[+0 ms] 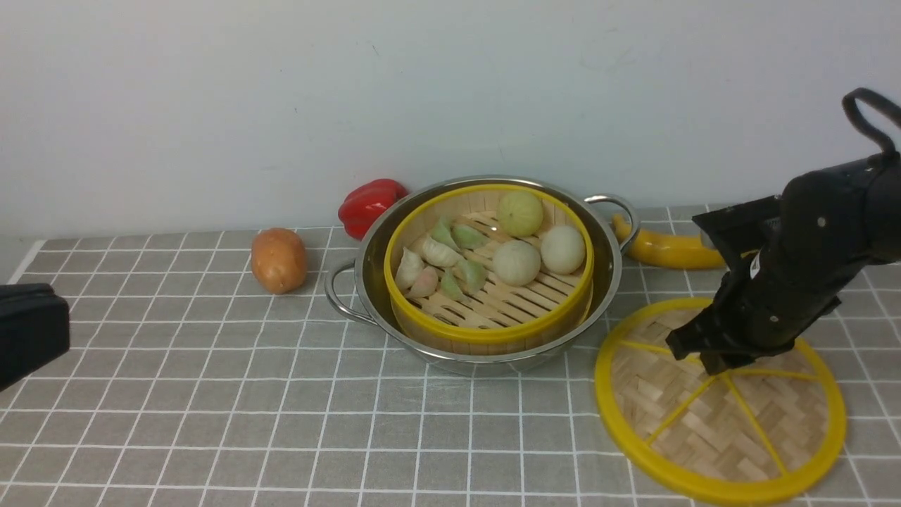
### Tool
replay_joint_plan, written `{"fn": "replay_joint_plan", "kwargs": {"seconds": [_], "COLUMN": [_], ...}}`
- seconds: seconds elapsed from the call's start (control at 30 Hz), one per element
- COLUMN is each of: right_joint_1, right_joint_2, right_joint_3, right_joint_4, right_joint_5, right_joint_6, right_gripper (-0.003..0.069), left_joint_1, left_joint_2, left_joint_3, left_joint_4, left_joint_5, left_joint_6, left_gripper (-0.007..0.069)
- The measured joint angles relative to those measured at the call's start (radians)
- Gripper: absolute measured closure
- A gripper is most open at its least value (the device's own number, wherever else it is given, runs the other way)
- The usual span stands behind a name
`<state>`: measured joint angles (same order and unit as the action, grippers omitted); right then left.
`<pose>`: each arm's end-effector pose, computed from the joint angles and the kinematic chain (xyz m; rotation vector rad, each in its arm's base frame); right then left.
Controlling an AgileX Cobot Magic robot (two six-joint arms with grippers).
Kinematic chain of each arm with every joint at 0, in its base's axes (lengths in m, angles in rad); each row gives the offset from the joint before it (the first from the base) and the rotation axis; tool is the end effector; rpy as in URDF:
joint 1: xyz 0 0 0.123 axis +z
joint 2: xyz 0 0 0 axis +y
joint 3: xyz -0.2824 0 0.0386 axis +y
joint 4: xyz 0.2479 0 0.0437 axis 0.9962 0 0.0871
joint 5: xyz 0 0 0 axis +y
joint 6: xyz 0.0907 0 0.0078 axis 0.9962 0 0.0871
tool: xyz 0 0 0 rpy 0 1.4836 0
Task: Place the steamer in the pot on the grey tablecloth, and put the lid on the steamer.
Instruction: 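Move the gripper down to the bamboo steamer lid and grasp its center knob, then place the bamboo steamer lid onto the steamer basket in the pot with the right gripper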
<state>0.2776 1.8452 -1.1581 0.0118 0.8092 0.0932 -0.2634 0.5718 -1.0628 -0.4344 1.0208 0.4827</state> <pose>0.3341 0.0960 0.1711 -0.2636 2.9721 0.0581 0.0491 -0.0471 0.4306 0.7209 1.8221 -0.3729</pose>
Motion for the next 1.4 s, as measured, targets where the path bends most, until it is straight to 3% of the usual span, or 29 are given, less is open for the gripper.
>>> {"fn": "replay_joint_plan", "kwargs": {"seconds": [0.17, 0.43, 0.73, 1.07, 1.4], "right_joint_1": [0.0, 0.0, 0.034, 0.204, 0.261], "right_joint_2": [-0.009, -0.111, -0.045, 0.265, 0.445], "right_joint_3": [-0.01, -0.255, -0.589, -0.933, -1.149], "right_joint_4": [-0.025, -0.065, 0.06, 0.064, 0.064], "right_joint_5": [0.074, 0.398, 0.419, 0.422, 0.424], "right_joint_6": [0.003, 0.015, -0.018, 0.022, 0.028], "right_gripper": [0.0516, 0.0516, 0.0516, 0.0516, 0.0516], "left_joint_1": [0.0, 0.0, 0.0, 0.0, 0.0], "left_joint_2": [0.0, 0.0, 0.0, 0.0, 0.0], "left_joint_3": [0.001, 0.001, 0.001, 0.001, 0.001], "left_joint_4": [0.0, 0.001, 0.004, 0.028, 0.033], "left_joint_5": [0.0, 0.0, 0.0, 0.001, 0.006], "left_joint_6": [0.0, 0.002, 0.003, 0.005, 0.031], "left_gripper": [0.0646, 0.0646, 0.0646, 0.0646, 0.0646]}}
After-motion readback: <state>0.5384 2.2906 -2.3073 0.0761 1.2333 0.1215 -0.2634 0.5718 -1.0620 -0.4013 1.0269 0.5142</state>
